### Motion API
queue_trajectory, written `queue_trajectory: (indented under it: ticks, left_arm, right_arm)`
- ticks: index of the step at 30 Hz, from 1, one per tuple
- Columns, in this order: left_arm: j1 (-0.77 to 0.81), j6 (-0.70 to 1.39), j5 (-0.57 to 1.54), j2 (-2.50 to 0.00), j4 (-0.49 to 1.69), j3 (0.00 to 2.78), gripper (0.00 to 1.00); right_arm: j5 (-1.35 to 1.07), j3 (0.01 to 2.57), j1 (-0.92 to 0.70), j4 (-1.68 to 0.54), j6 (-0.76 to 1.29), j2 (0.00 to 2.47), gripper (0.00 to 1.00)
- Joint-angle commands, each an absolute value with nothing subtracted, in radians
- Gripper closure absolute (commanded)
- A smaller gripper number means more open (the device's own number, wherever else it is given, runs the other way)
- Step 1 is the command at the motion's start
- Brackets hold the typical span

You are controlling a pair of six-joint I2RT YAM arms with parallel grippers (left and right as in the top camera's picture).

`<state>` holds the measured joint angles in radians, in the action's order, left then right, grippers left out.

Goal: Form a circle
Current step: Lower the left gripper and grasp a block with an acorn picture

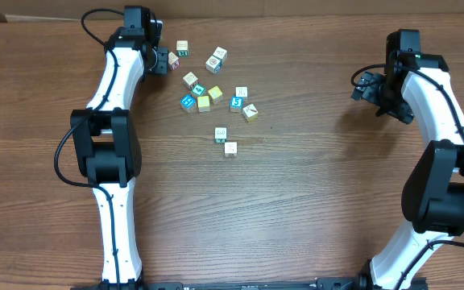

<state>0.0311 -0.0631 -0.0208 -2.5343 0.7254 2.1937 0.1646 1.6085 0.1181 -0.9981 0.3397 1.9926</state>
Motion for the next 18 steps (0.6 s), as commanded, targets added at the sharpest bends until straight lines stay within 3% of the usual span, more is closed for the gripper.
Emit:
queue_trajectory:
  ticks: [1,13,18]
  left_arm:
    - [0.033,-0.057,-0.029,-2.551,0.741,2.217,0.90]
    - [0.033,0.073,-0.019,-2.265,0.982,2.249,0.87]
    - [0.035,0.120,0.116,-2.091,1.176,2.249,0.90]
  right_arm:
    - [0.175,1.630,0.119,-0.997,0.339,1.967,0.00]
    - [0.175,1.630,0.119,-0.997,0.339,1.967,0.00]
    - [0.175,1.630,0.119,-0.997,0.339,1.967,0.00]
